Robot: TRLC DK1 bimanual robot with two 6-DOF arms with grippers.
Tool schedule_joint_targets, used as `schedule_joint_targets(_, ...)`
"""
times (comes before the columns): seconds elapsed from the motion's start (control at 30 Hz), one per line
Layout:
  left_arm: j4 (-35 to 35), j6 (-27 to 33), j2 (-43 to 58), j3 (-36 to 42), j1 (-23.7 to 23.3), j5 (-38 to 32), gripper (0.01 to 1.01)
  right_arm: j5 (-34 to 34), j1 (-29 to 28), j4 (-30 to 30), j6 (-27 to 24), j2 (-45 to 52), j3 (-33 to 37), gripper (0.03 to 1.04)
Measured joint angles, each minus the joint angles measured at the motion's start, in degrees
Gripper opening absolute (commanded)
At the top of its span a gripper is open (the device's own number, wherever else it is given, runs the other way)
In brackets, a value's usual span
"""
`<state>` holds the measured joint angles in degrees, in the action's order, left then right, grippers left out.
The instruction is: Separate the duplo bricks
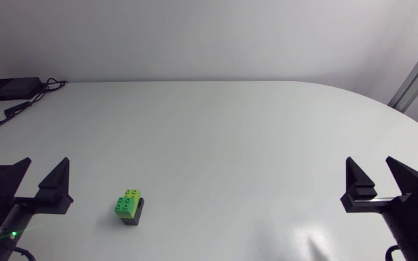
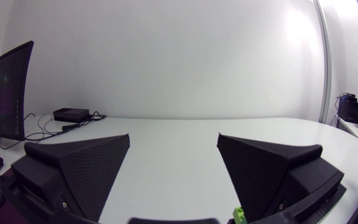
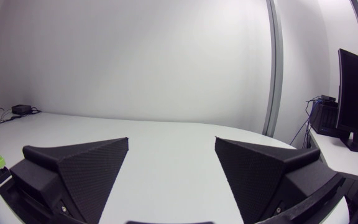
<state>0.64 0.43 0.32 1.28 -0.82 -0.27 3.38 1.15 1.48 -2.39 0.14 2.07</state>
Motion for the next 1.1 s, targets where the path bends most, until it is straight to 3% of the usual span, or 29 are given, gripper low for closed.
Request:
schedule_joint_targets(0.7, 0.90, -0.02, -0.02, 0.44, 0.50, 0.00, 0.984, 0.00, 0.07, 0.07, 0.00, 0.00, 0.07, 1.00)
schedule_joint_targets(1.1, 5.51, -0.04, 6.97, 11.69, 1.40, 0.02, 0.984, -0.02, 0.48, -4.61, 0.00, 0.00, 4.72, 1.00)
